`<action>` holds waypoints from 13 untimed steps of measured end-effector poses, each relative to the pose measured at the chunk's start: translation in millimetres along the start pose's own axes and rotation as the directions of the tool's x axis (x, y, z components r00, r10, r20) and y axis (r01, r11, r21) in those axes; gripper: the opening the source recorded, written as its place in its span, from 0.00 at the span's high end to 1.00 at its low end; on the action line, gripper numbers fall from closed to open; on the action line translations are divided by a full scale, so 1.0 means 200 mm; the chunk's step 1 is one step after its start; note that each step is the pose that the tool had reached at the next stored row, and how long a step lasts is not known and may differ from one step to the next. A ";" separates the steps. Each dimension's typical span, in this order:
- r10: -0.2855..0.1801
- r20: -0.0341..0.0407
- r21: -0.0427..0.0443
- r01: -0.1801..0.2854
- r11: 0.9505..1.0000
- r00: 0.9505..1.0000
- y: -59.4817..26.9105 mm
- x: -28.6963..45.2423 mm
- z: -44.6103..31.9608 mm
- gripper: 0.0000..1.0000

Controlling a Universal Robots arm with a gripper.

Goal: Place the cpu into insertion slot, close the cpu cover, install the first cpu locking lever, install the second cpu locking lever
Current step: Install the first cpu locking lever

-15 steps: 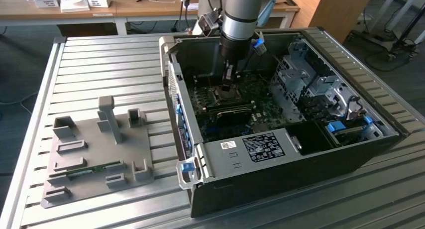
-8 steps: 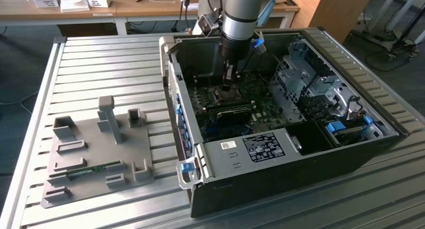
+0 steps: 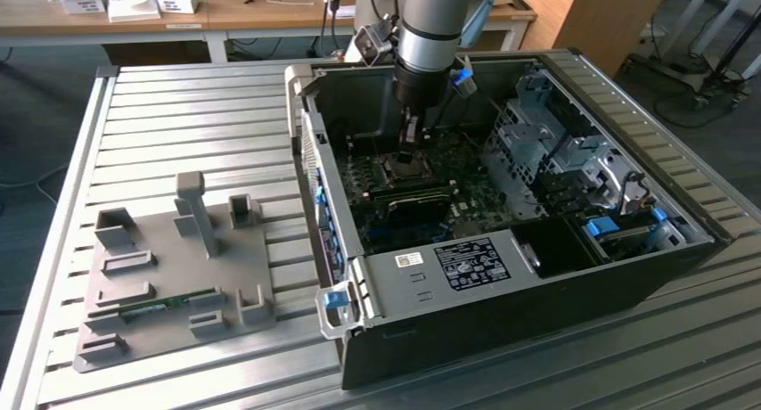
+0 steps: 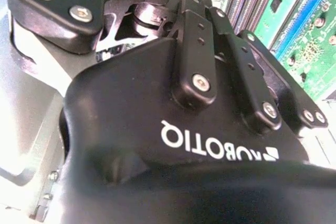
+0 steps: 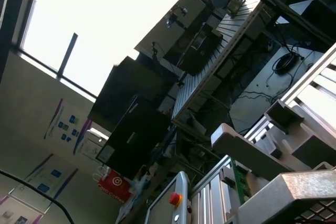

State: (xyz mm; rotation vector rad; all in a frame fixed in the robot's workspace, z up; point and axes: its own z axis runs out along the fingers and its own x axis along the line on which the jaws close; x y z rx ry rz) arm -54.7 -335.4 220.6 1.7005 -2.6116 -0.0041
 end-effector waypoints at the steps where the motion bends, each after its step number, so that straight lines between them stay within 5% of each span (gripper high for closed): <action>1: -0.002 0.000 0.000 0.002 1.000 1.000 0.000 0.000 0.000 0.89; 13: -0.025 0.000 0.000 0.025 1.000 1.000 0.000 0.000 0.000 0.89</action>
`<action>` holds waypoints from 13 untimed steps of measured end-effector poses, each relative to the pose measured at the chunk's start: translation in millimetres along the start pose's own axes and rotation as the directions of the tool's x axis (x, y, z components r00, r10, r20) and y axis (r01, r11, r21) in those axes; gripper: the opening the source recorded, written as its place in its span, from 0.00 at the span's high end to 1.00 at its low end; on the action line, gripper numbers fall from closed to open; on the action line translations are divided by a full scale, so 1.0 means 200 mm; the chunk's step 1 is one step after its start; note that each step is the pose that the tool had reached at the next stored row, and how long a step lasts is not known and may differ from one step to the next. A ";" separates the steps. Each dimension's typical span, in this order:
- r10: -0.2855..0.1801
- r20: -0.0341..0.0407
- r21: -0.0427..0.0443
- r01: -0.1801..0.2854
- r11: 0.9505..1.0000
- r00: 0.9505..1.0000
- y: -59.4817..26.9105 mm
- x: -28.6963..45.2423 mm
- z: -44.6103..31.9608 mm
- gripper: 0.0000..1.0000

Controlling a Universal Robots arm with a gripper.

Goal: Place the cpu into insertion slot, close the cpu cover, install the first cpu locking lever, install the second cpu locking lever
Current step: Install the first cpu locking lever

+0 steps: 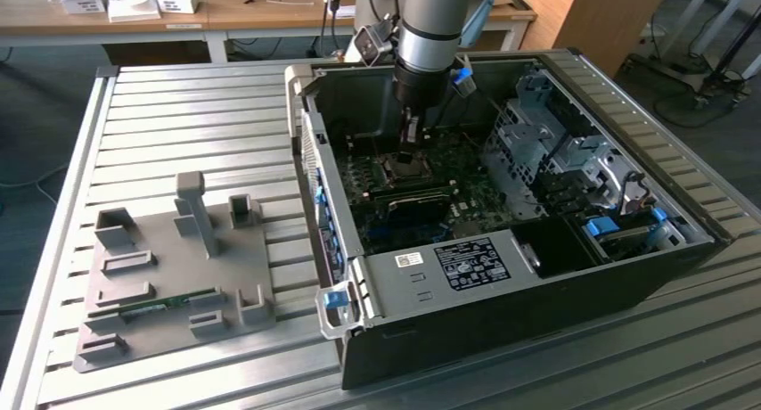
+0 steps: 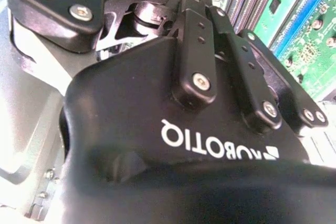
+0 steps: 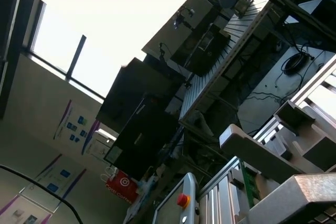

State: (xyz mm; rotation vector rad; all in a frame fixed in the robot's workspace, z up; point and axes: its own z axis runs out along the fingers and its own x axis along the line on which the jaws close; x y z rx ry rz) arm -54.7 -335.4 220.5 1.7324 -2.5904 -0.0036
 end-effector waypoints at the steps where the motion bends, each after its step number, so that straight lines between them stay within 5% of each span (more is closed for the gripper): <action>1: -0.002 0.000 0.000 0.002 1.000 1.000 0.000 0.000 0.000 0.89; 13: -0.025 0.000 0.000 0.025 1.000 1.000 0.000 0.000 0.000 0.89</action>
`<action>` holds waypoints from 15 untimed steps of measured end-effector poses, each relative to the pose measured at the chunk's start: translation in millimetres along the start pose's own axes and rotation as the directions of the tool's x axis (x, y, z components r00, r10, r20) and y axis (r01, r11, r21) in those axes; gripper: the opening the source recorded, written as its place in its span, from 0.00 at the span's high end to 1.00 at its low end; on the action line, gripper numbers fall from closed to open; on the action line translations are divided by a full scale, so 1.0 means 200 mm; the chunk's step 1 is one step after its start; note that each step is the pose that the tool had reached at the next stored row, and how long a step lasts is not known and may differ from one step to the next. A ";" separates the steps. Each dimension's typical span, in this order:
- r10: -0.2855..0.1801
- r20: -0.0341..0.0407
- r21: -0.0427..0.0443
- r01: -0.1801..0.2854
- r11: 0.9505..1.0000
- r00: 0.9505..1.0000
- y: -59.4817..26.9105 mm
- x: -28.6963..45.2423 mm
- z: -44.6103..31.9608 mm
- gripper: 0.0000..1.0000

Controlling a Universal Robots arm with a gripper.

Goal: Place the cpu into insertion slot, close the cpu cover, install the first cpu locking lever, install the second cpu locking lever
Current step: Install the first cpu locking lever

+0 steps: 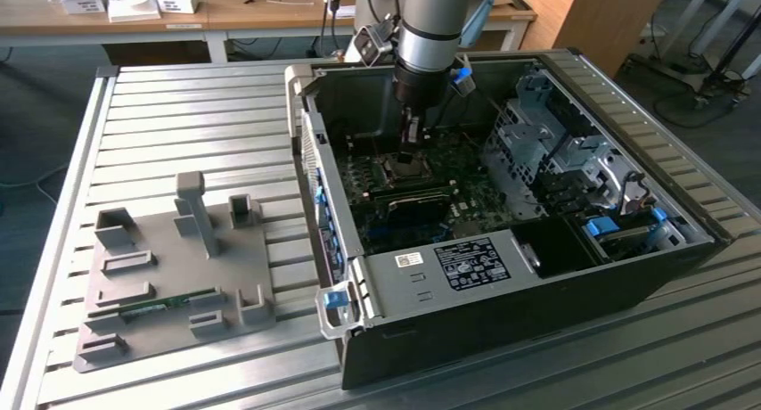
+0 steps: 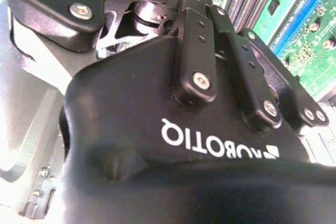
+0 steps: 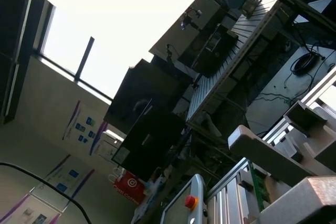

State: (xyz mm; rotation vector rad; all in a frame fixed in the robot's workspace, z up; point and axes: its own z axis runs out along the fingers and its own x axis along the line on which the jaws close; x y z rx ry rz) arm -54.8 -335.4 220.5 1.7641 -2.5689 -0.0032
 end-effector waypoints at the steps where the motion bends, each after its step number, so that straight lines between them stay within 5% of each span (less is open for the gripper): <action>1: -0.002 0.000 0.000 0.002 1.000 1.000 0.000 0.000 0.000 0.89; 15: -0.028 0.000 0.001 0.028 1.000 1.000 0.000 0.000 0.000 0.89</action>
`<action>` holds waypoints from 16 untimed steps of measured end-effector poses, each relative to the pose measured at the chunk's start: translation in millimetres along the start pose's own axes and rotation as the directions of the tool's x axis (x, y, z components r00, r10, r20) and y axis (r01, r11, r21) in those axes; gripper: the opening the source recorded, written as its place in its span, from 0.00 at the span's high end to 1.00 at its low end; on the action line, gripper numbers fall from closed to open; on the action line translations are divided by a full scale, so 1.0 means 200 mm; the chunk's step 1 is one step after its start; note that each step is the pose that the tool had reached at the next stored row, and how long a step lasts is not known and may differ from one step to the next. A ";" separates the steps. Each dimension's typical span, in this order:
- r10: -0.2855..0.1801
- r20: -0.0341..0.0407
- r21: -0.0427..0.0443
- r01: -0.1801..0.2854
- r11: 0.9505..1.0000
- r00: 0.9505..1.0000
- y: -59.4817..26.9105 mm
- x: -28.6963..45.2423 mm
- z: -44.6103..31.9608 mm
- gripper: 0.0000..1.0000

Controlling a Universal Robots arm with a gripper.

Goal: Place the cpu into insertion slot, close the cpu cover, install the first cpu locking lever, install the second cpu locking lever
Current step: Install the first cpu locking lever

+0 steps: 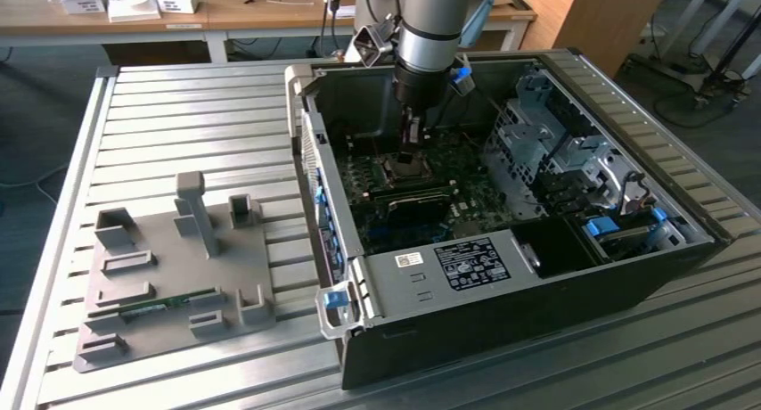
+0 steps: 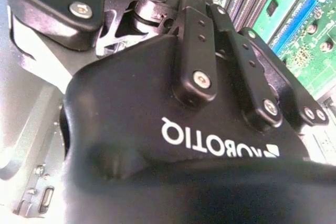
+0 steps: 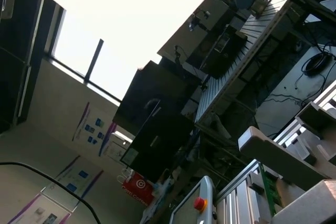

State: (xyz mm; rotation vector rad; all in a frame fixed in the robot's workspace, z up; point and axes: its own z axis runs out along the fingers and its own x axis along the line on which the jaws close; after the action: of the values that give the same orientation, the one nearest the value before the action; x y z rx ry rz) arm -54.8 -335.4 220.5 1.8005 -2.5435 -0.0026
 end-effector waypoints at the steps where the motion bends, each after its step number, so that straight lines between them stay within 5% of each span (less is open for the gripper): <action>1: -0.002 0.000 0.000 0.002 1.000 1.000 0.000 0.000 0.000 0.89; 16: -0.030 0.000 0.001 0.030 1.000 1.000 0.000 0.000 0.000 0.89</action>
State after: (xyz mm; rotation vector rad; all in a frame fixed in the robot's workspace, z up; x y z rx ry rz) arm -54.8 -335.4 220.4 1.8388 -2.5160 -0.0020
